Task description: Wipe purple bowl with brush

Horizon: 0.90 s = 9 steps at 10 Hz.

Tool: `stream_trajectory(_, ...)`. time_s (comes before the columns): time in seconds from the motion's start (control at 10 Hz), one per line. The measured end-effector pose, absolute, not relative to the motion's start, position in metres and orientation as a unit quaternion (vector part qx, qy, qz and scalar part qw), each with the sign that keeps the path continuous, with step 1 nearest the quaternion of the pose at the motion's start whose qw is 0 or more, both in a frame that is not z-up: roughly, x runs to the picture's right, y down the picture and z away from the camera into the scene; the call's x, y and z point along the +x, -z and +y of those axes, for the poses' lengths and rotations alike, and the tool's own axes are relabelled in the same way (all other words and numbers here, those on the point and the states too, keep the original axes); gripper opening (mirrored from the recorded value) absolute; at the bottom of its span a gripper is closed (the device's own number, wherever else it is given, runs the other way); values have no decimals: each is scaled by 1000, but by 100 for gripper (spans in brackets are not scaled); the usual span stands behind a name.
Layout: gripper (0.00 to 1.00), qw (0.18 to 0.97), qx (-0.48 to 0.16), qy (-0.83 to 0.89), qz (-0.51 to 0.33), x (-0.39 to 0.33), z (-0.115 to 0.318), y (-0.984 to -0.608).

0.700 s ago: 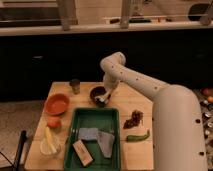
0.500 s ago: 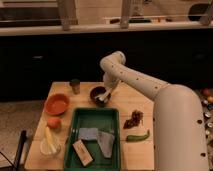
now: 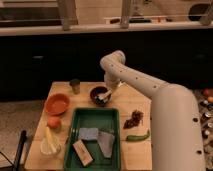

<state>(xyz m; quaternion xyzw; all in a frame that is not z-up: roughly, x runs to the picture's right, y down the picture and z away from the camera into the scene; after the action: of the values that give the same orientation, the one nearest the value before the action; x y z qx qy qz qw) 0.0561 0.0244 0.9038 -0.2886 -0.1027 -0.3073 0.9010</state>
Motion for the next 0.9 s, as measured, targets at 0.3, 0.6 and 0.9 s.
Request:
stream_trajectory(0.3,0,905,-301,284,-101,63,35,-910)
stream_trajectory(0.6,0,909,-301,272,-100,71,33,-911)
stream_trajectory(0.9,0,914,-291,266,-95,75,14,-916)
